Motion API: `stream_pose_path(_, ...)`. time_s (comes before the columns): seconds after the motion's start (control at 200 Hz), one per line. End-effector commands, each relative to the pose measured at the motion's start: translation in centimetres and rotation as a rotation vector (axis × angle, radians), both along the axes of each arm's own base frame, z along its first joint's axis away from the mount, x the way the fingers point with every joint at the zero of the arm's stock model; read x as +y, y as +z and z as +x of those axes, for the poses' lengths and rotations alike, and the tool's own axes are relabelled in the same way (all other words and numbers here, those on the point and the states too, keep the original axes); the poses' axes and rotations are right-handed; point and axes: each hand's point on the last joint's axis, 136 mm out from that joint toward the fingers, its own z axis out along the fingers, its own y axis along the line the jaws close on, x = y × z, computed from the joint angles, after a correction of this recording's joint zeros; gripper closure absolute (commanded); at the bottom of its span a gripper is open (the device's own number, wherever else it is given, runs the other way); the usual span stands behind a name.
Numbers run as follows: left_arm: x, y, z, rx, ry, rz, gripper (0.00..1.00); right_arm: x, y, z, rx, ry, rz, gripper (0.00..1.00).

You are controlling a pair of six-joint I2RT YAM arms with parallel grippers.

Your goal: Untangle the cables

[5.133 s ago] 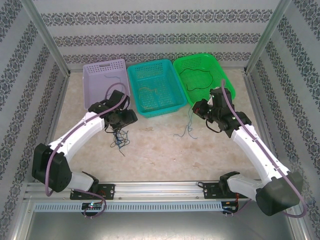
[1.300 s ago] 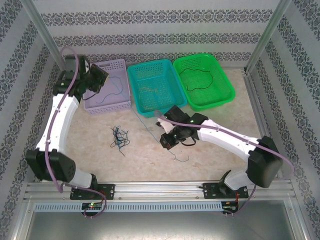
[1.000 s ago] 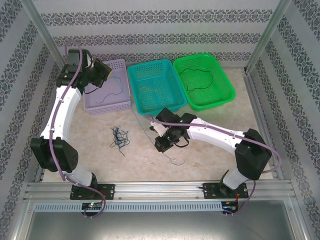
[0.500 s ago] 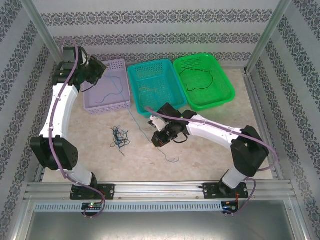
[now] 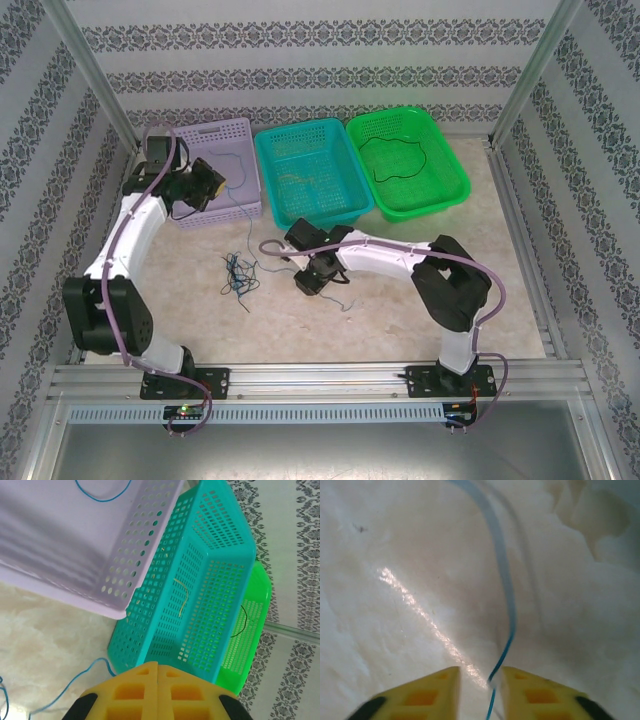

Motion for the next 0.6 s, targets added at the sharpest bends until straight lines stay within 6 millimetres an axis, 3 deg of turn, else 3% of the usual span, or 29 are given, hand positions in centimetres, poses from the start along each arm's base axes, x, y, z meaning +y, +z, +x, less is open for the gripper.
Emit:
stream_pose_path(0.0, -0.6, 2.9, -0.4, -0.097, -0.021, -0.004, 1.0, -0.8, -0.7, -0.9, 0.0, 0.04, -0.057, 0.64)
stream_pose_path(0.165, -0.5, 3.1, -0.7, -0.096, -0.023, 0.004, 1.0, -2.3, -1.5, -2.4, 0.016, 0.044, -0.092, 0.54)
stream_pose_path(0.35, -0.5, 3.5, -0.6, -0.103, -0.019, 0.002, 1.0, -4.0, -2.1, -3.4, 0.025, -0.016, -0.133, 0.53)
stream_pose_path(0.53, -0.5, 3.4, -1.0, -0.098, -0.021, 0.006, 1.0, -3.1, -0.1, -4.5, 0.088, -0.159, -0.011, 0.52)
stream_pose_path(0.595, -0.5, 3.3, -1.1, -0.097, -0.021, 0.004, 1.0, -2.7, 0.0, -5.1, 0.161, -0.218, 0.027, 0.56)
